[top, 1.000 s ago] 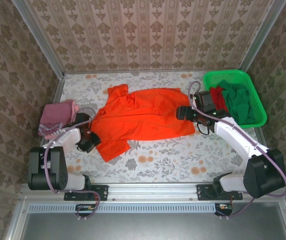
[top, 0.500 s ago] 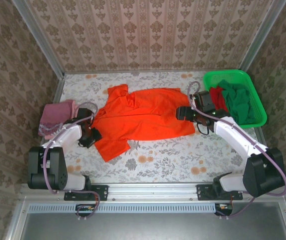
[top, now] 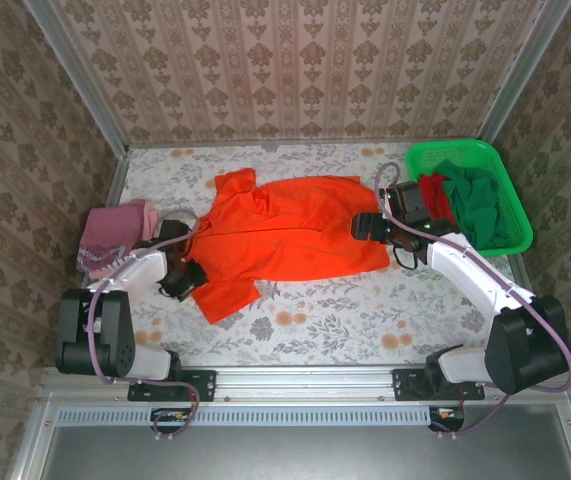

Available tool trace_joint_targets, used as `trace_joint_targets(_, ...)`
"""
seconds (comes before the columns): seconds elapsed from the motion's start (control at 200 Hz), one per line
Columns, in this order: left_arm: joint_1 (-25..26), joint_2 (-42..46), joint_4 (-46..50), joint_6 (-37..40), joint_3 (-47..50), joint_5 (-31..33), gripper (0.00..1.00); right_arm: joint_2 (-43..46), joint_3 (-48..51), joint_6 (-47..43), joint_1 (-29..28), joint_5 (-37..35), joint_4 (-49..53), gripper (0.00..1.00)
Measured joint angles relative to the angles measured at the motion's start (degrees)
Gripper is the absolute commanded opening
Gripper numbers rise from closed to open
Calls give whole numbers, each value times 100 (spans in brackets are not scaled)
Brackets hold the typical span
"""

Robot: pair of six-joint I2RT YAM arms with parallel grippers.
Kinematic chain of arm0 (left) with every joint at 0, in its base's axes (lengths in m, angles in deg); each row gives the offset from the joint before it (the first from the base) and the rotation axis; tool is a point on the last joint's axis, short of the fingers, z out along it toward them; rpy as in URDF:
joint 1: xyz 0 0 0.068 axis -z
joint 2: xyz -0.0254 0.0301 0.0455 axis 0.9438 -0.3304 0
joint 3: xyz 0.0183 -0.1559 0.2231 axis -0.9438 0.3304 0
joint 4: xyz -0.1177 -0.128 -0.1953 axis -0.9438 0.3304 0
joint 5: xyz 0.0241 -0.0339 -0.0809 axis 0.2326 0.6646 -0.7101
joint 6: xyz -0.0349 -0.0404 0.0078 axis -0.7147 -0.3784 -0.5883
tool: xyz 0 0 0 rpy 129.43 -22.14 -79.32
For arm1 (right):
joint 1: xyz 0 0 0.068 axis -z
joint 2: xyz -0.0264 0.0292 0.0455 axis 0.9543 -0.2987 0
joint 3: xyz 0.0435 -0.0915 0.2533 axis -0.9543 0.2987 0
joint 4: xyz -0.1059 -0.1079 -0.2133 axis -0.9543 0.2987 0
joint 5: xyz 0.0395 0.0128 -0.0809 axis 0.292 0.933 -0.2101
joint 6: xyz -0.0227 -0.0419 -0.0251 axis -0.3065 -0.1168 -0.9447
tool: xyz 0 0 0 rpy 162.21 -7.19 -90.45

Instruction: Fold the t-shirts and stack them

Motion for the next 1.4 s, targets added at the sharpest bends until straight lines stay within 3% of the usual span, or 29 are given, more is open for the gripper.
trace_joint_targets(0.235,35,2,-33,-149,214,-11,38,0,2,2,0,0,0,87)
trace_joint_targets(0.41,24,-9,24,-205,229,94,15,0,2,4,11,0,0,87)
trace_joint_targets(0.475,13,-15,57,-243,238,153,0,0,4,24,26,-4,0,86)
trace_joint_targets(0.68,-28,164,-83,-297,369,127,0,4,304,463,48,-455,127,82)
trace_joint_targets(0.9,-332,404,-389,-291,535,-28,0,-118,968,1193,208,-619,339,57)
trace_joint_targets(1.055,-472,470,-546,-271,535,-114,0,-562,1193,1528,337,-382,55,52)
trace_joint_targets(1.275,-472,487,-597,-271,533,-190,0,-1311,992,1718,407,-164,-295,0)
trace_joint_targets(1.4,-529,664,-509,-247,505,-184,0,-1451,667,1657,398,-114,-352,0)
